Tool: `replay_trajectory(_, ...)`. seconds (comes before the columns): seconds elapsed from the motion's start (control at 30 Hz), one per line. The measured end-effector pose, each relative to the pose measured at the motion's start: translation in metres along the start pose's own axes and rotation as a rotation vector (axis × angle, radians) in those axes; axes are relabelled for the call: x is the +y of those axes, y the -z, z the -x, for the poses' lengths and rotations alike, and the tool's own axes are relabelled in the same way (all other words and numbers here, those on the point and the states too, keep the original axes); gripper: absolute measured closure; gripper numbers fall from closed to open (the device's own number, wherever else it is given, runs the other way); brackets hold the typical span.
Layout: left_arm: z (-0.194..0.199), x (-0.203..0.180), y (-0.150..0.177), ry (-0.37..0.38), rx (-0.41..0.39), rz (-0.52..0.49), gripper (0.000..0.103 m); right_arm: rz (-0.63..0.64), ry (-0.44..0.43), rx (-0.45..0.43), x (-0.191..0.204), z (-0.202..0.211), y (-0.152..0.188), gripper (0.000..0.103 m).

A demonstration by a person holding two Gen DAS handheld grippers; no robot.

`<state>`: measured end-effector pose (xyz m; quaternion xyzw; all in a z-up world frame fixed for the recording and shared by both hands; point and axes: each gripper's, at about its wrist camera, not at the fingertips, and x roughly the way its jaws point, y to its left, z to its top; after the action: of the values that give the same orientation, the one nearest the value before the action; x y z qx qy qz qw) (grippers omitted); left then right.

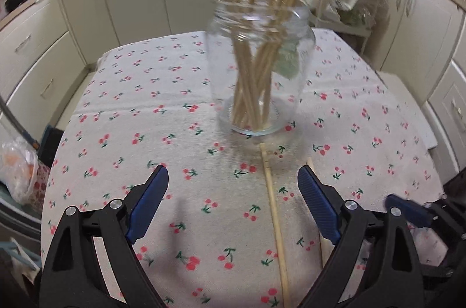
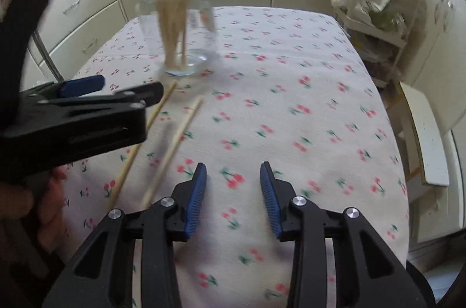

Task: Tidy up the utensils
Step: 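Lower the right tool back toward the chopsticks on the tablecloth, then close the left tool on a chopstick while the right tool grasps another chopstick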

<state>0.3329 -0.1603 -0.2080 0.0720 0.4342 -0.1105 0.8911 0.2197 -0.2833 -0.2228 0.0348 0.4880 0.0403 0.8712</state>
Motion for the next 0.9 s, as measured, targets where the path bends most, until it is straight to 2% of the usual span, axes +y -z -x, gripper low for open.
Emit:
replay_trajectory(0.03, -0.006, -0.005, 0.0, -0.013, 0.013, -0.027, 0.027, -0.019, -0.005, 0.001, -0.007, 0.002, 0.002, 0.065)
replay_trajectory(0.1, -0.016, -0.009, 0.002, -0.013, 0.049, -0.054, 0.051, -0.046, -0.024, 0.0, -0.014, 0.004, 0.002, 0.065)
replay_trajectory(0.13, -0.015, -0.007, 0.003, 0.012, 0.041, -0.045, 0.056, -0.058, -0.034, -0.002, -0.015, 0.004, 0.003, 0.065)
replay_trajectory(0.2, -0.013, -0.006, 0.006, 0.031, 0.043, -0.055, 0.08, -0.07, -0.062, -0.002, -0.014, 0.003, 0.001, 0.065)
replay_trajectory(0.27, -0.009, -0.004, 0.008, 0.05, 0.052, -0.072, 0.087, -0.077, -0.095, -0.001, -0.008, 0.0, -0.002, 0.065)
replay_trajectory(0.43, -0.01, 0.009, 0.005, 0.117, 0.091, -0.075, 0.087, -0.041, -0.136, 0.001, 0.024, -0.01, -0.013, 0.065)
replay_trajectory(0.53, -0.016, 0.016, 0.0, 0.124, 0.104, -0.047, 0.087, 0.014, -0.088, -0.007, 0.038, -0.019, -0.019, 0.065)
replay_trajectory(0.6, -0.018, 0.019, -0.002, 0.134, 0.101, -0.07, 0.091, 0.062, -0.06, 0.0, 0.042, -0.021, -0.021, 0.07)
replay_trajectory(0.67, -0.019, 0.023, -0.003, 0.155, 0.101, -0.092, 0.095, 0.12, -0.034, 0.007, 0.04, -0.019, -0.02, 0.085)
replay_trajectory(0.73, -0.019, 0.026, -0.002, 0.192, 0.101, -0.131, 0.097, 0.134, -0.029, 0.018, 0.032, -0.018, -0.019, 0.089)
replay_trajectory(0.8, -0.02, 0.031, -0.002, 0.267, 0.112, -0.162, 0.098, 0.112, -0.047, 0.028, 0.023, -0.018, -0.02, 0.089)
replay_trajectory(0.87, -0.021, 0.031, -0.005, 0.271, 0.13, -0.176, 0.097, 0.081, -0.054, 0.038, 0.019, -0.021, -0.025, 0.089)
replay_trajectory(0.9, -0.022, 0.031, -0.008, 0.248, 0.138, -0.17, 0.095, 0.083, -0.049, 0.039, 0.021, -0.022, -0.026, 0.089)
